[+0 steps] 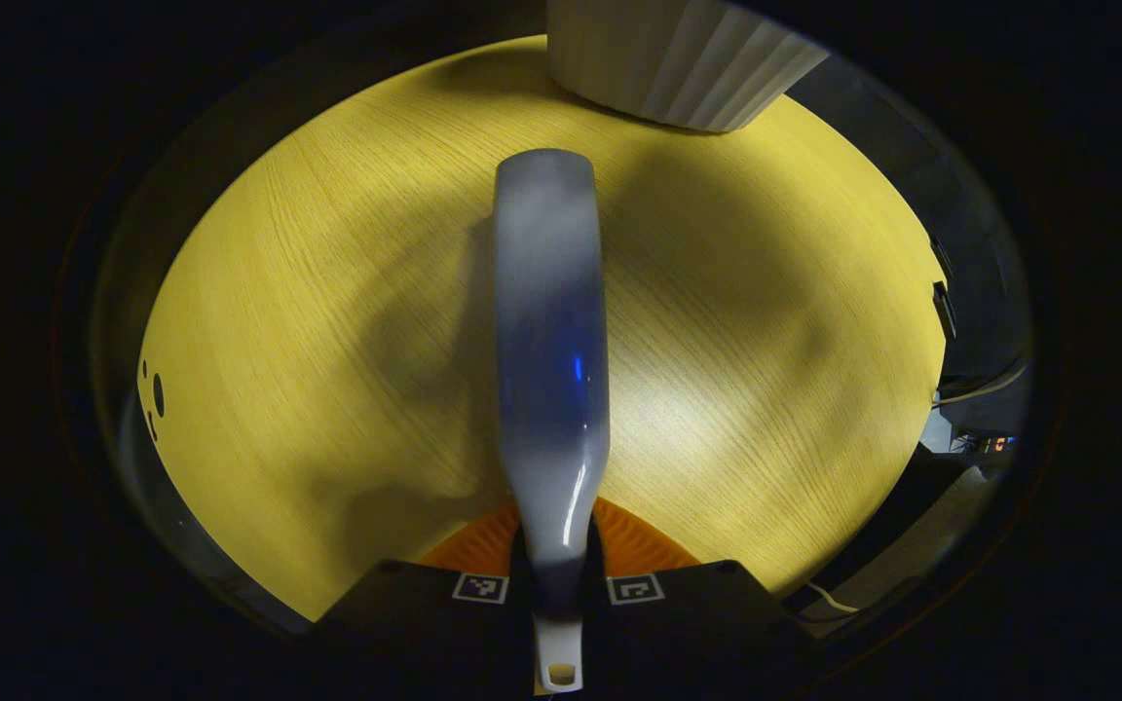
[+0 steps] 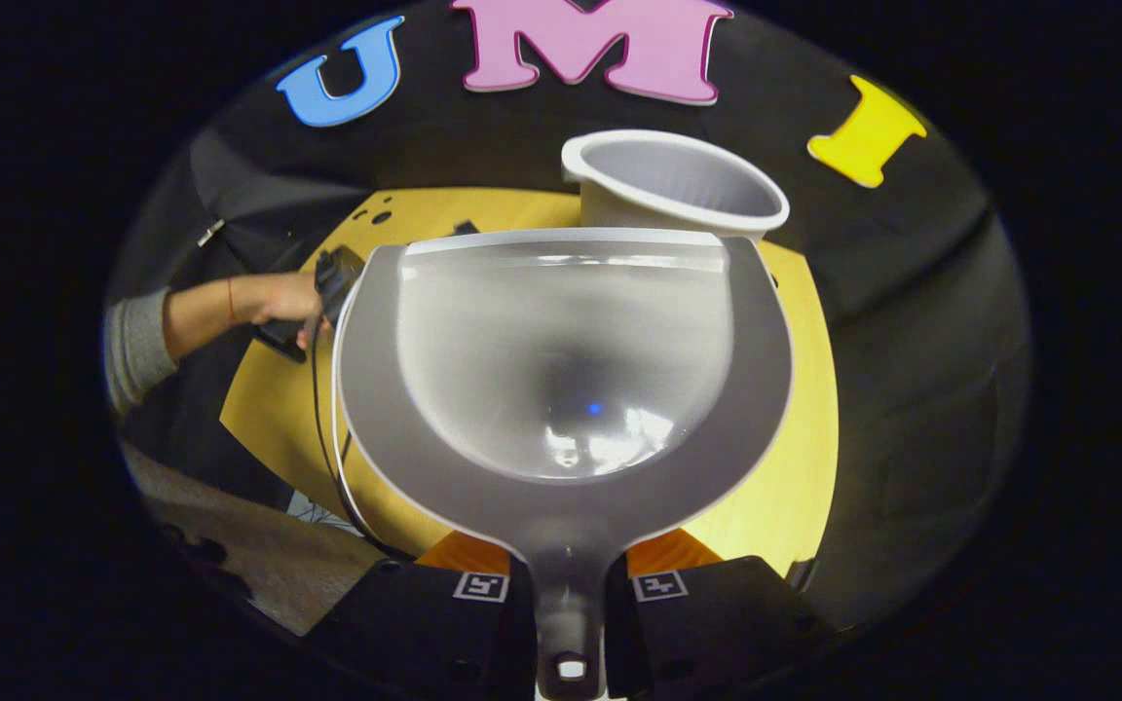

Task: Pick up the small broom and dustpan from the desktop, sweep the trash into the dustpan with the broom, and then empty the trash into the garbage bin.

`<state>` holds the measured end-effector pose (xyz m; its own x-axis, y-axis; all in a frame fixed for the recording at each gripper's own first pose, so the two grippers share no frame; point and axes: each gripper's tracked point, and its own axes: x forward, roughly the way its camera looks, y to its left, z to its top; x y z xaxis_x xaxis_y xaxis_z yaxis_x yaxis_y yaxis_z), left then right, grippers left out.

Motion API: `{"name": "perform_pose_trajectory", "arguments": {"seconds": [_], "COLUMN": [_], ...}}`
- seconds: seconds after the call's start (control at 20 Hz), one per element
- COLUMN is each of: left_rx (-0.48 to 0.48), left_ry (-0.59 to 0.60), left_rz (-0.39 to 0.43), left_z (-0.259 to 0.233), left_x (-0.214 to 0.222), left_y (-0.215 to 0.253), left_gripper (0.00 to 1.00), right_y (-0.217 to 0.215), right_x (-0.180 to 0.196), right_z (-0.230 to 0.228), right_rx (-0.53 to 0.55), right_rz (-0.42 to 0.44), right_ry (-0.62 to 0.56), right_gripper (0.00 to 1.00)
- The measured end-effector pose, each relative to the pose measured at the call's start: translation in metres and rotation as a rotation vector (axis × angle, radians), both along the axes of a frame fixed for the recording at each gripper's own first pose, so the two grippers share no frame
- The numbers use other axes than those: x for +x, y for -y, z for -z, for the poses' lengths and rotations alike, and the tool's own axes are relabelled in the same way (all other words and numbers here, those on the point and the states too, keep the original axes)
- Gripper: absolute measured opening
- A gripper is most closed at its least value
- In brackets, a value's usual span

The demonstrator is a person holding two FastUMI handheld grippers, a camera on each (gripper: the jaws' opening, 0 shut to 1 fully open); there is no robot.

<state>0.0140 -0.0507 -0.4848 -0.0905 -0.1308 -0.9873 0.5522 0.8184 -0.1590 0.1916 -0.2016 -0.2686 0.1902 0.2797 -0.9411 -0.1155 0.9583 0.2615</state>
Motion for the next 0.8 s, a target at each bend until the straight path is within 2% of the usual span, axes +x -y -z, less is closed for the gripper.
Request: {"name": "perform_pose_trajectory", "arguments": {"seconds": [0.2, 0.3, 0.55, 0.8], "left_rx": [0.002, 0.003, 0.009, 0.011], "left_ry": [0.001, 0.002, 0.002, 0.002], "left_rz": [-0.002, -0.006, -0.012, -0.023], "left_z": [0.0, 0.001, 0.001, 0.002], "left_x": [0.0, 0.0, -0.001, -0.001], "left_y": [-0.001, -0.001, -0.001, 0.0], "left_gripper": [0.22, 0.22, 0.22, 0.22], "right_y": [-0.002, -0.015, 0.0, -0.005], "right_x": [0.031, 0.056, 0.065, 0.062], "right_z": [0.035, 0.046, 0.026, 0.034], "right_rx": [-0.064, -0.06, -0.026, -0.031], "right_rz": [-0.056, -0.03, 0.058, 0.066], "right_ry": [-0.098, -0.143, -0.186, -0.216], "right_gripper": [0.31, 0.31, 0.31, 0.31]}}
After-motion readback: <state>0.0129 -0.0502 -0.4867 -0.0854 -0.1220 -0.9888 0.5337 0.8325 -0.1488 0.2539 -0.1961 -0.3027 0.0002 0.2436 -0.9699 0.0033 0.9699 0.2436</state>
